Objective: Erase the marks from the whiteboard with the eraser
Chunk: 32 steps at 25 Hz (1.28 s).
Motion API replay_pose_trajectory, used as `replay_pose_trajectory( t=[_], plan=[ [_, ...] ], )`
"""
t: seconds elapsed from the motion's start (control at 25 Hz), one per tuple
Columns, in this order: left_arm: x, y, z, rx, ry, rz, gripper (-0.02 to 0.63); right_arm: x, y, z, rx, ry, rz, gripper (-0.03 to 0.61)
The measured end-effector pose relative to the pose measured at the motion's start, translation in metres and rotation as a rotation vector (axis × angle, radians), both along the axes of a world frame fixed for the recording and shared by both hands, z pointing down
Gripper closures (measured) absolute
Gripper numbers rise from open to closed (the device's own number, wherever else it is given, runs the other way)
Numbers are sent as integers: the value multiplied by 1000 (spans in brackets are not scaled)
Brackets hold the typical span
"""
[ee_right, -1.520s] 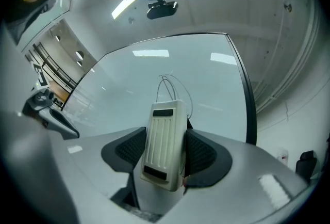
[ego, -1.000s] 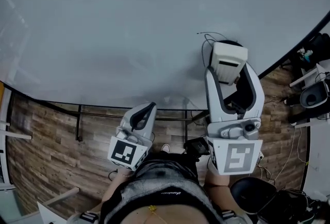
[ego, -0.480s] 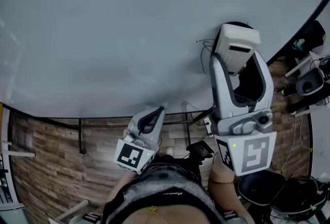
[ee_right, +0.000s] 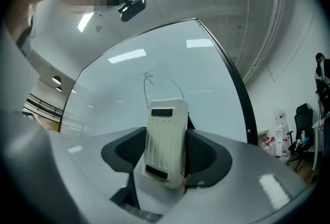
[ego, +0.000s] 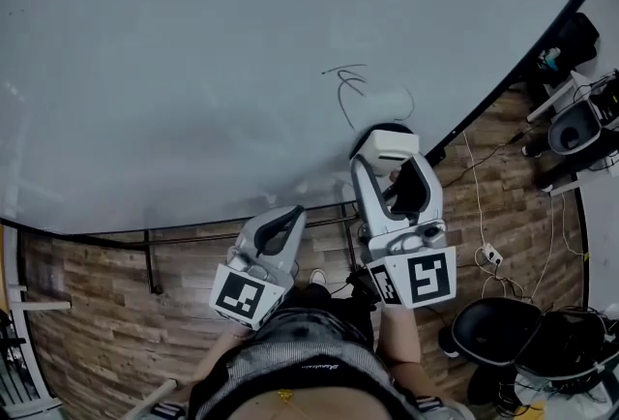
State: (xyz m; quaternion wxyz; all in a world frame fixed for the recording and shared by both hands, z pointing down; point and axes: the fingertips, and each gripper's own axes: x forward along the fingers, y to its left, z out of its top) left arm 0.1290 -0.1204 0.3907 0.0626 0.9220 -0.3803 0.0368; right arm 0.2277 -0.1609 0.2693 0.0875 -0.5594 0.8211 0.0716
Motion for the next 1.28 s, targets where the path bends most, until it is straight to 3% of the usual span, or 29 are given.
replay_pose_trajectory(
  t=[0.2, 0.48, 0.88, 1.12, 1.28],
  plan=[
    [8, 1, 0, 3, -2, 13, 615, 1, 0, 7, -1, 50, 9, 331],
    [14, 4, -1, 5, -13, 27, 615, 4, 4, -48, 90, 147, 41, 331],
    [25, 8, -6, 24, 26, 46, 615, 2, 10, -148, 317, 146, 46, 330],
    [18, 7, -7, 27, 25, 32, 615, 3, 12, -148, 315, 135, 53, 331],
    [20, 6, -5, 24, 19, 38, 615, 13, 9, -120, 260, 90, 45, 330]
  ],
)
